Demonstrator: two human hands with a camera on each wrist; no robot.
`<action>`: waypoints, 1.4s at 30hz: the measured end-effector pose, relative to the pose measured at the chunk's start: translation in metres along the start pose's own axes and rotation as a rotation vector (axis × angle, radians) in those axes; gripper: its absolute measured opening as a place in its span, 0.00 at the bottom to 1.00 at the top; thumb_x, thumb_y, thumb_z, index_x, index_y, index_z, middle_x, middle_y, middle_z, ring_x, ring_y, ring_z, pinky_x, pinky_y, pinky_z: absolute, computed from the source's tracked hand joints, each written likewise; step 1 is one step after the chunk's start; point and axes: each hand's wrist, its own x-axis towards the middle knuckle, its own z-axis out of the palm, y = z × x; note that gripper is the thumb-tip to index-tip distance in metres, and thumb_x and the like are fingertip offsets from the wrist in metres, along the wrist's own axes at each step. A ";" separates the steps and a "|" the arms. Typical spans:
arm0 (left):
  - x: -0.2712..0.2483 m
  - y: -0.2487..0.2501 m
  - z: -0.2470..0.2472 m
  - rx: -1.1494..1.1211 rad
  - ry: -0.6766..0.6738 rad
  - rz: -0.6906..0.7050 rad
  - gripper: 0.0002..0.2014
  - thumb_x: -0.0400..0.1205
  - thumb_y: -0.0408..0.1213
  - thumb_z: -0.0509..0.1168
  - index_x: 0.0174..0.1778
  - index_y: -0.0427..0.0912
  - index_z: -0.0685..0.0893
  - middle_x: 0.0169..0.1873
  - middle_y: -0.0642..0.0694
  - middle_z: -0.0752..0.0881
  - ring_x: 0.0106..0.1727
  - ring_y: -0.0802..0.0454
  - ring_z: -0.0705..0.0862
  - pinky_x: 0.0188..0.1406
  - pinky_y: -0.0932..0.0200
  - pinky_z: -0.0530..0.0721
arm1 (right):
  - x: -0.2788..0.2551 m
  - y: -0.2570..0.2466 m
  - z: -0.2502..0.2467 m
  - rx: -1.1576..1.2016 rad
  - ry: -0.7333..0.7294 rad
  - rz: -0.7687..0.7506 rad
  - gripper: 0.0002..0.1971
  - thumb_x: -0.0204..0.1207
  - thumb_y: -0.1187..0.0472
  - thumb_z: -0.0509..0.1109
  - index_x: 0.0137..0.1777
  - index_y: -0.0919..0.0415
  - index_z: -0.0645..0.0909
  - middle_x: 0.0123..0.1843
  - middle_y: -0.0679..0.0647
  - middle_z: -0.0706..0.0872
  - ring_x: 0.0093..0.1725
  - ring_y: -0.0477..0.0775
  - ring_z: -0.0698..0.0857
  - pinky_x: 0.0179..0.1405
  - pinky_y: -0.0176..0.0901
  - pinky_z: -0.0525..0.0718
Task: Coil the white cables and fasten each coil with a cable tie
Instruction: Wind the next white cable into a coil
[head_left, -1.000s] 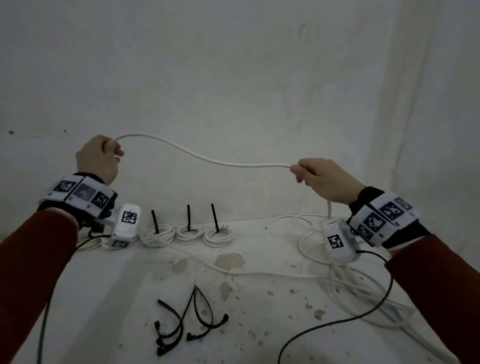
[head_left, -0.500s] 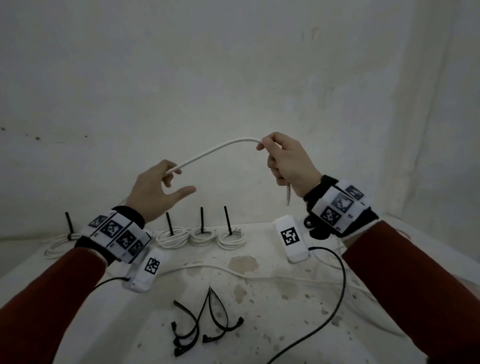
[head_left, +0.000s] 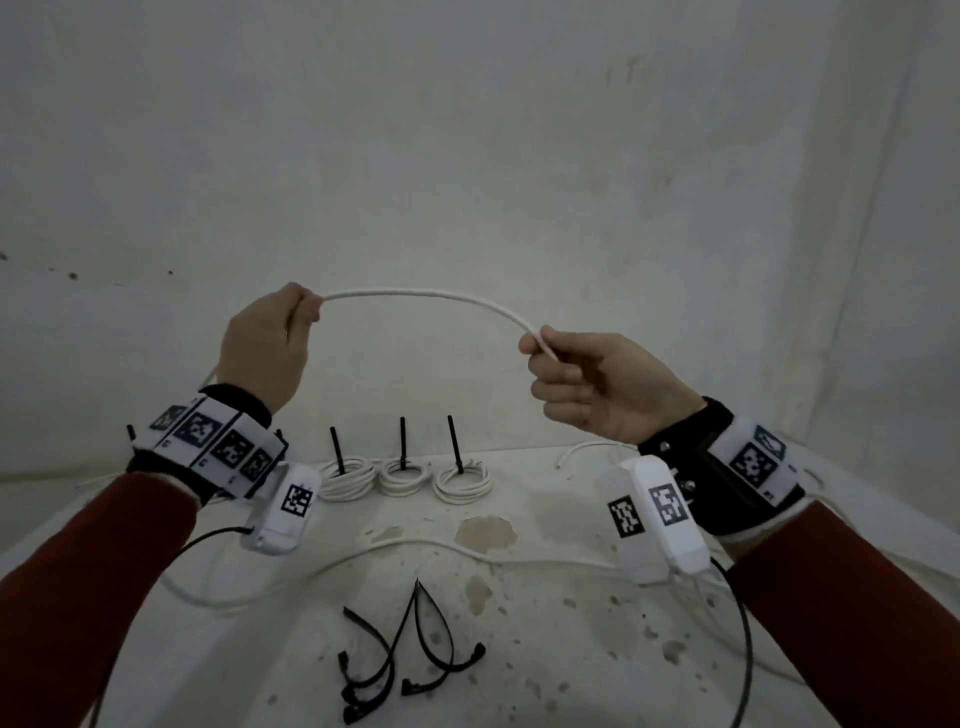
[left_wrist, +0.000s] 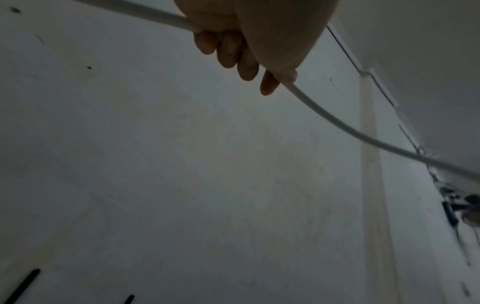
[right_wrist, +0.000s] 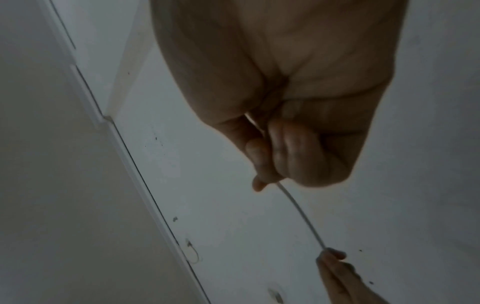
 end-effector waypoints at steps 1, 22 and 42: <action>-0.001 0.000 0.002 0.019 -0.020 0.051 0.16 0.86 0.39 0.53 0.42 0.33 0.80 0.28 0.46 0.75 0.31 0.47 0.71 0.33 0.56 0.64 | -0.001 -0.001 0.001 0.052 -0.034 -0.054 0.09 0.81 0.59 0.56 0.44 0.61 0.76 0.22 0.48 0.67 0.21 0.44 0.64 0.18 0.32 0.65; -0.035 0.065 0.023 0.031 -0.266 0.796 0.26 0.87 0.50 0.49 0.36 0.38 0.84 0.27 0.45 0.79 0.29 0.46 0.76 0.32 0.61 0.66 | 0.064 0.044 0.007 -1.422 0.135 -0.685 0.08 0.85 0.63 0.61 0.48 0.64 0.80 0.38 0.46 0.88 0.33 0.42 0.85 0.42 0.39 0.83; 0.006 0.068 0.026 -0.390 -0.338 0.248 0.19 0.86 0.49 0.48 0.55 0.44 0.80 0.28 0.58 0.73 0.31 0.62 0.74 0.35 0.68 0.71 | 0.036 0.025 0.006 -0.114 -0.092 -0.452 0.22 0.83 0.53 0.53 0.28 0.55 0.76 0.22 0.47 0.55 0.23 0.47 0.55 0.24 0.38 0.58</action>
